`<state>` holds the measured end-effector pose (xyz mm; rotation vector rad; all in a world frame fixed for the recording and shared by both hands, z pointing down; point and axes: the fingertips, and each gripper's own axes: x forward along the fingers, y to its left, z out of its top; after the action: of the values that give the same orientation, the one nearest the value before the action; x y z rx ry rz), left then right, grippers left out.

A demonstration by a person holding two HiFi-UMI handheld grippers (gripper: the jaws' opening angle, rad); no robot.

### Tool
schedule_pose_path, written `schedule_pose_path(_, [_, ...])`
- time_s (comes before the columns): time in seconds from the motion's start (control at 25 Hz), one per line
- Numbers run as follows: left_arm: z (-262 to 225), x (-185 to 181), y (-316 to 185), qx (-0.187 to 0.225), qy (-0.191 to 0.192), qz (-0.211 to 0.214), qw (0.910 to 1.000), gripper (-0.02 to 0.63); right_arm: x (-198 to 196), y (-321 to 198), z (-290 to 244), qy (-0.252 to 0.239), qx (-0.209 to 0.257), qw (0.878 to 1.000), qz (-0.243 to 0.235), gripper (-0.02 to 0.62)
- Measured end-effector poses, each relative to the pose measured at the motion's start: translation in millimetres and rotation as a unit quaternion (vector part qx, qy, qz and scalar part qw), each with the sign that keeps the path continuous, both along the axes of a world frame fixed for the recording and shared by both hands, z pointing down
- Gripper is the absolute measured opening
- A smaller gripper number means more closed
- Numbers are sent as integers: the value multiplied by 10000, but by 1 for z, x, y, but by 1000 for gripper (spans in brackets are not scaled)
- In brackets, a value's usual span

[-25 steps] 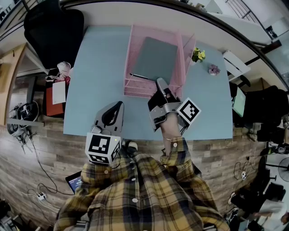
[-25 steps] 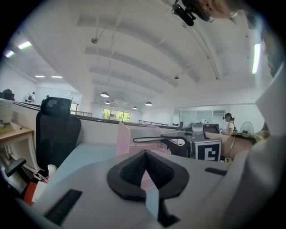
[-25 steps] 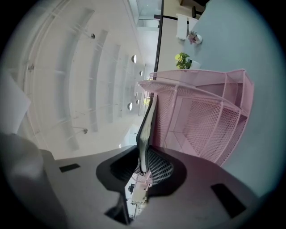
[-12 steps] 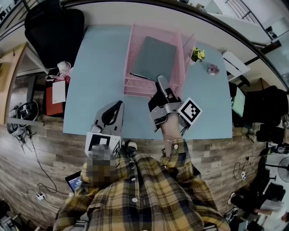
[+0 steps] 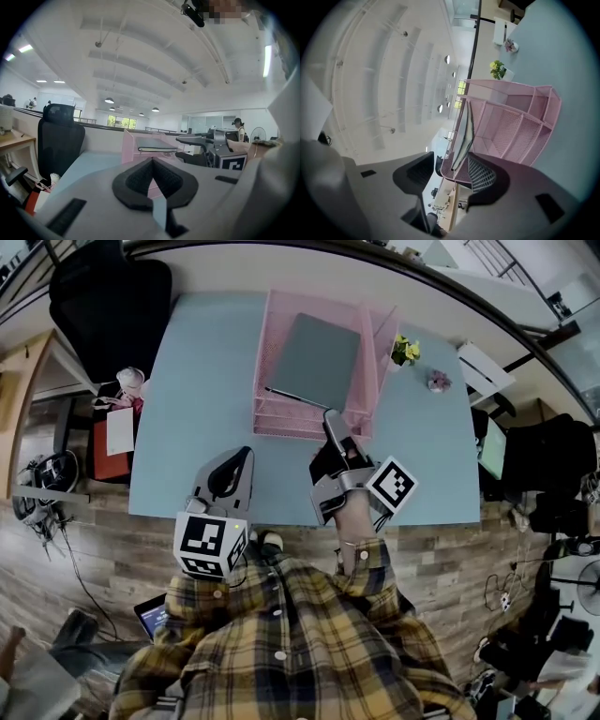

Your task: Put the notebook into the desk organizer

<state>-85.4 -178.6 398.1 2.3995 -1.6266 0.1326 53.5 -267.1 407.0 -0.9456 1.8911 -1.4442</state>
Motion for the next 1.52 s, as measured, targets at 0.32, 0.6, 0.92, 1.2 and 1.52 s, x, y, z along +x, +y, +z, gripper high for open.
schedule_pose_path(0.32, [-9, 3, 8, 118, 5, 19, 9999, -6, 14, 27, -25, 1107, 817, 9905, -23, 206])
schedule_pose_path(0.6, [-16, 8, 16, 199, 5, 79, 9998, -6, 27, 55, -41, 3104, 1772, 9340, -1, 201])
schedule_pose_path(0.92, [-17, 14, 27, 208, -17, 199, 9996, -6, 41, 89, -41, 4827, 2483, 8398, 39, 128])
schedule_pose_path(1.2, [-14, 20, 37, 158, -40, 298, 9994, -6, 53, 112, -37, 5454, 2758, 7915, 68, 69])
schedule_pose_path(1.52, [-3, 25, 49, 57, -38, 388, 9992, -6, 68, 126, -25, 5525, 2713, 7879, 207, 5])
